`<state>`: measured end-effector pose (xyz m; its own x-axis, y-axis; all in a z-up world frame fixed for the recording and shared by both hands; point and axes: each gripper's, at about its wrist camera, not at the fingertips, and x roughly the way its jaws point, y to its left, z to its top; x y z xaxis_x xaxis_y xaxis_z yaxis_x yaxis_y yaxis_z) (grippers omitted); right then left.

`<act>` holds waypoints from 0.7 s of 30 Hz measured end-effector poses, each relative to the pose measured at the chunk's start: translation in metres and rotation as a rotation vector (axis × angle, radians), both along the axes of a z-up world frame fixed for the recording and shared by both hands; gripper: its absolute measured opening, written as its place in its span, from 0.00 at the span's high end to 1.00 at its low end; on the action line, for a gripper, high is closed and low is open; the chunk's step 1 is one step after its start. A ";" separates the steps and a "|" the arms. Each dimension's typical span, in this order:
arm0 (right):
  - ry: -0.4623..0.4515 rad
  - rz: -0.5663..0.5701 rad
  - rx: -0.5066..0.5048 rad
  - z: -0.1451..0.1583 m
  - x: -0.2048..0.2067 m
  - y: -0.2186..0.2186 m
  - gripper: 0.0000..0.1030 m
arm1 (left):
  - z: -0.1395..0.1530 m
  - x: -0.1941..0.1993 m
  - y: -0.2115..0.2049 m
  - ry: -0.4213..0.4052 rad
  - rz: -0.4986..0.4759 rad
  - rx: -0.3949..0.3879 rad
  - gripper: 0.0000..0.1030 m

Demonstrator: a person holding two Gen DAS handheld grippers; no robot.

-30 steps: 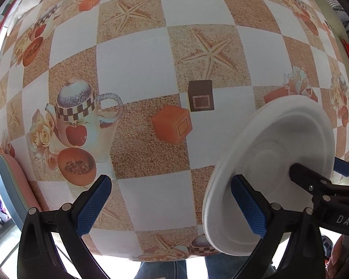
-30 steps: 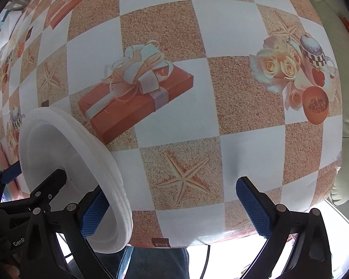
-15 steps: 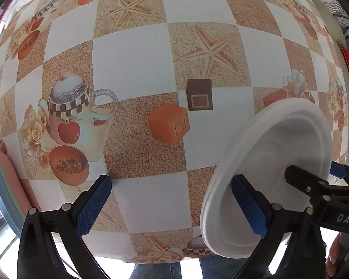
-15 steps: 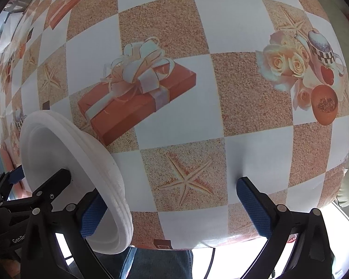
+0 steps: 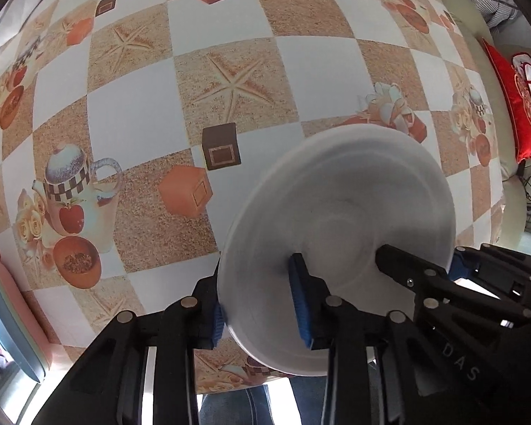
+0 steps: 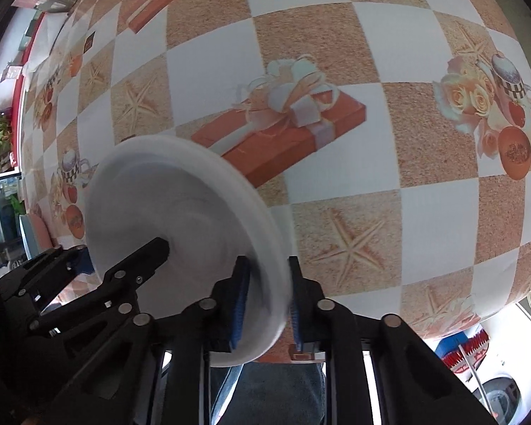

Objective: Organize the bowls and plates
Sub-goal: 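Lift the white plate stack and carry it over the light-blue plate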

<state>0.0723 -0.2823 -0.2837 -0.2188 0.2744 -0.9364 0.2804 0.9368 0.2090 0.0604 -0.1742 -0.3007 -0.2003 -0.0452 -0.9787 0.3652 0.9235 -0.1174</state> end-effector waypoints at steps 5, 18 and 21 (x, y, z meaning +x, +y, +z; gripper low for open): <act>0.019 0.026 -0.008 0.000 0.005 0.017 0.78 | -0.002 0.000 0.027 -0.014 0.030 0.017 0.65; -0.010 0.269 0.027 0.001 0.041 0.147 0.78 | 0.005 0.001 0.161 -0.039 0.306 0.079 0.64; -0.020 0.334 0.037 0.001 0.045 0.176 0.78 | 0.003 0.000 0.184 -0.029 0.361 0.073 0.64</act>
